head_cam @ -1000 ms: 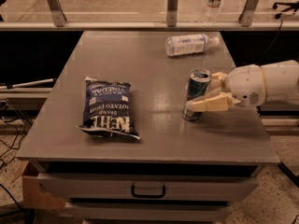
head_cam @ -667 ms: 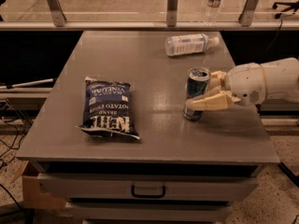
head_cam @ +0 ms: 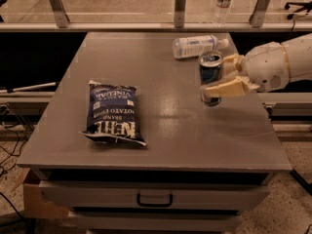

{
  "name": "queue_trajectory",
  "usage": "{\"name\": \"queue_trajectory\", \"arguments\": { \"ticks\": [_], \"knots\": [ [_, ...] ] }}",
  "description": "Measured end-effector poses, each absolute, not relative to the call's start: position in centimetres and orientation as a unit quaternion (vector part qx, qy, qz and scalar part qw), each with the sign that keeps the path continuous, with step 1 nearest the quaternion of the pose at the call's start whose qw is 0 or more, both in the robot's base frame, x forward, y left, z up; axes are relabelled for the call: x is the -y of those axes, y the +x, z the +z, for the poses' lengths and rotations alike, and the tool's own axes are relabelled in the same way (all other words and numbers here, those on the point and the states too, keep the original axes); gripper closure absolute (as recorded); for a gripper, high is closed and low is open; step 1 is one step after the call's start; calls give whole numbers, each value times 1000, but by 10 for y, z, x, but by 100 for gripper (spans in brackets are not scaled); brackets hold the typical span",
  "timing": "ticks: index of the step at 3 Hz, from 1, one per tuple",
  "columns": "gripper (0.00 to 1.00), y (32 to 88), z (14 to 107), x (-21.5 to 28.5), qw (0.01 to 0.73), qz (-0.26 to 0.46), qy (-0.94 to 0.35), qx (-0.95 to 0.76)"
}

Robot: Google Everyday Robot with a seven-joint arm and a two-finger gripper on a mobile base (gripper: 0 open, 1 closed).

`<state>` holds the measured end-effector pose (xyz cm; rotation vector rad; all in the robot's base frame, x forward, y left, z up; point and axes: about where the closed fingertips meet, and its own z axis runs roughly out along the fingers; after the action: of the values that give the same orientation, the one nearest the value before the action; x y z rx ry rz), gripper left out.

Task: Knock redbull can over

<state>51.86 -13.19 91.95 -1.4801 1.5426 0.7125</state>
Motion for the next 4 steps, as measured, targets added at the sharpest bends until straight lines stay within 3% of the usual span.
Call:
{"name": "queue_trajectory", "arguments": {
  "ticks": [4],
  "knots": [
    [100,512,868,137,180,59,-731,-656]
  ]
}}
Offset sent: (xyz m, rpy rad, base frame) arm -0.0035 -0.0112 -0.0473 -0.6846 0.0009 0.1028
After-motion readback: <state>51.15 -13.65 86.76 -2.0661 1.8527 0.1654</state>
